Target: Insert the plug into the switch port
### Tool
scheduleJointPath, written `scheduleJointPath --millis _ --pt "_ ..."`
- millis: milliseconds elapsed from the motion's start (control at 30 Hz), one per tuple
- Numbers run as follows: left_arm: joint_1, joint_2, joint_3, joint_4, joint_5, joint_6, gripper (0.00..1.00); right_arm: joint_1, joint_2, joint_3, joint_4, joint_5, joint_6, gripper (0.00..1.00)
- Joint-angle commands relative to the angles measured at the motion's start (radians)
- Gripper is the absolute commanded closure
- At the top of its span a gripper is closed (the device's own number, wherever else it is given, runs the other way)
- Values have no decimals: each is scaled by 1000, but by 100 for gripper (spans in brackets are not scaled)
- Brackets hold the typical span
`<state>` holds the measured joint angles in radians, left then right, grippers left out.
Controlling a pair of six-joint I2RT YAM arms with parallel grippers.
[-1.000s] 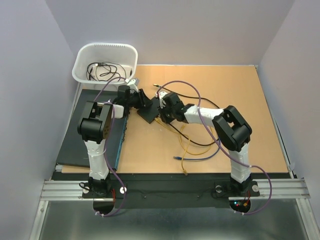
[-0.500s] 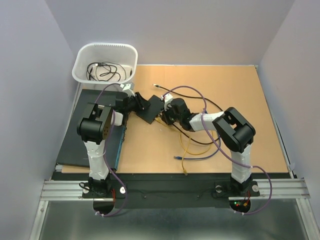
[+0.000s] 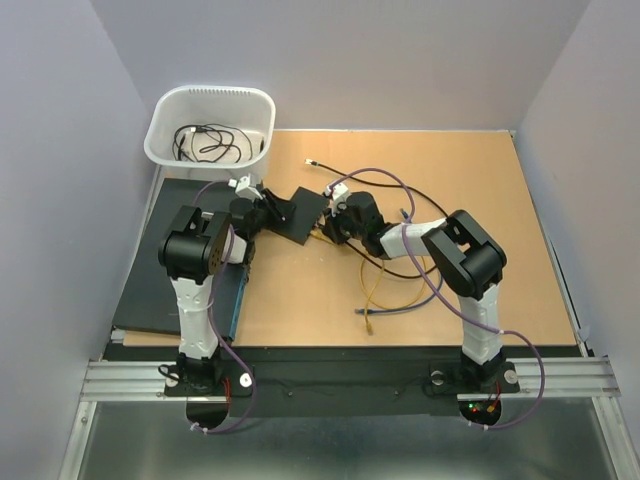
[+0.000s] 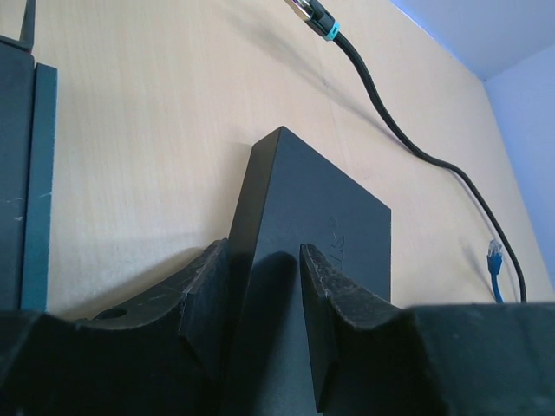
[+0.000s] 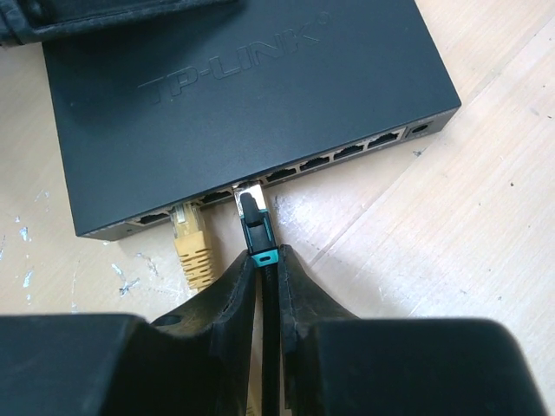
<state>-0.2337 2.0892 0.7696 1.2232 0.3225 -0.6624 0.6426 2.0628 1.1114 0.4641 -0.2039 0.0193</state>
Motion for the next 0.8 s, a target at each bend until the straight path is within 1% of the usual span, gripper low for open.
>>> scheduleJointPath --millis 0,67,100,167,200,233,400,533,667,700,767 --pt "-260 68 5 -324 550 -97 54 54 117 25 62 -94 13 95" --pt "-260 69 80 -446 534 27 54 57 102 24 59 -109 4 96" --pt "-260 66 104 -567 492 68 54 61 94 22 59 -112 -1 96" --pt "-262 58 170 -672 449 174 54 68 74 36 51 -126 -9 99" --pt "-260 60 187 -751 420 196 54 68 71 45 42 -129 -45 100" --pt "-263 66 209 -775 414 214 54 74 69 74 18 -124 -68 100" --pt "-282 69 194 -789 412 222 56 75 85 132 -4 -91 -88 100" --pt "-309 78 188 -781 432 216 56 78 135 180 7 -106 -56 100" --pt "-319 51 160 -761 432 202 56 91 158 179 28 -94 -30 99" --pt "-314 36 157 -763 426 202 54 92 154 168 27 -91 -24 99" --pt "-309 23 158 -775 414 207 52 95 140 147 28 -83 -22 94"
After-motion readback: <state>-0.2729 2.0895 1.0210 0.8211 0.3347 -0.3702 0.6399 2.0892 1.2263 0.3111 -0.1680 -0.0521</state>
